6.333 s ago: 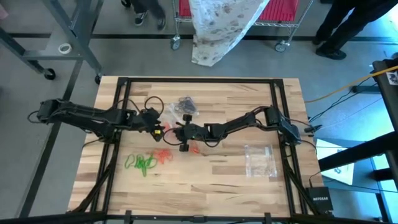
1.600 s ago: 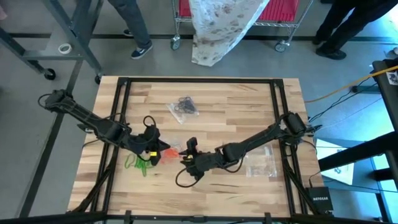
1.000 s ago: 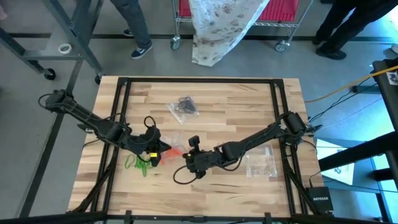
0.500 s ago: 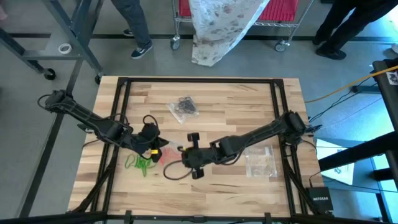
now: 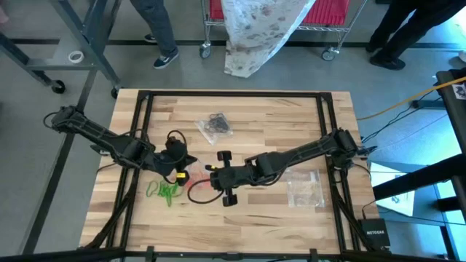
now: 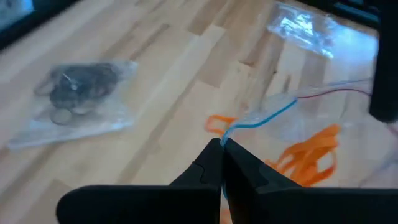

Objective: Sort rubber bands
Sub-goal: Put the orange rubber band into the transparent zip bag

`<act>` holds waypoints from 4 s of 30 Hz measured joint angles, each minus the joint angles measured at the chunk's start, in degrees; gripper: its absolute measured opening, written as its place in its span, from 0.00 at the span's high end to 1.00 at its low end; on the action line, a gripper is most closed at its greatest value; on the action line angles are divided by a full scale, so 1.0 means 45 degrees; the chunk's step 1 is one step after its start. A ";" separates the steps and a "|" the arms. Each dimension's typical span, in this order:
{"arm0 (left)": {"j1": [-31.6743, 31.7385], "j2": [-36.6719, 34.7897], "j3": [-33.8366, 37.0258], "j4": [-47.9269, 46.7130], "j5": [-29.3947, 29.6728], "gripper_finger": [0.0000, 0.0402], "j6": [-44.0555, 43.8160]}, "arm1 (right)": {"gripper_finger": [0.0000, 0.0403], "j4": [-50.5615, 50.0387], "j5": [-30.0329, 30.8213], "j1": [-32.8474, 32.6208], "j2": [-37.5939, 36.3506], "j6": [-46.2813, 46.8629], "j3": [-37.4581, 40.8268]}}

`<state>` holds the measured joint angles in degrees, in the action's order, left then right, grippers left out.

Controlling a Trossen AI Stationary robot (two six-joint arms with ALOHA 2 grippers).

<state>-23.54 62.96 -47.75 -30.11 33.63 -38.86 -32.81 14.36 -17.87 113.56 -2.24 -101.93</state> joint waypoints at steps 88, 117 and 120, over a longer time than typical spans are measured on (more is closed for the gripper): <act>0.0565 -0.0291 0.2484 0.0635 0.0896 1.00 -0.0266 | 0.92 0.5266 0.0654 0.1996 0.1209 0.5366 0.6955; 0.0565 -0.0291 0.2484 0.2599 0.0147 1.00 -0.1935 | 1.00 0.9055 0.1384 0.1491 -0.0425 0.1054 0.3930; 0.0560 -0.0291 0.2484 0.2894 0.0097 1.00 -0.1936 | 1.00 0.9272 0.1367 0.1506 -0.0104 0.0898 0.3929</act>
<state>-21.02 61.65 -36.58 -17.09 34.07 -47.57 8.91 20.51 -11.09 113.09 1.80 -84.25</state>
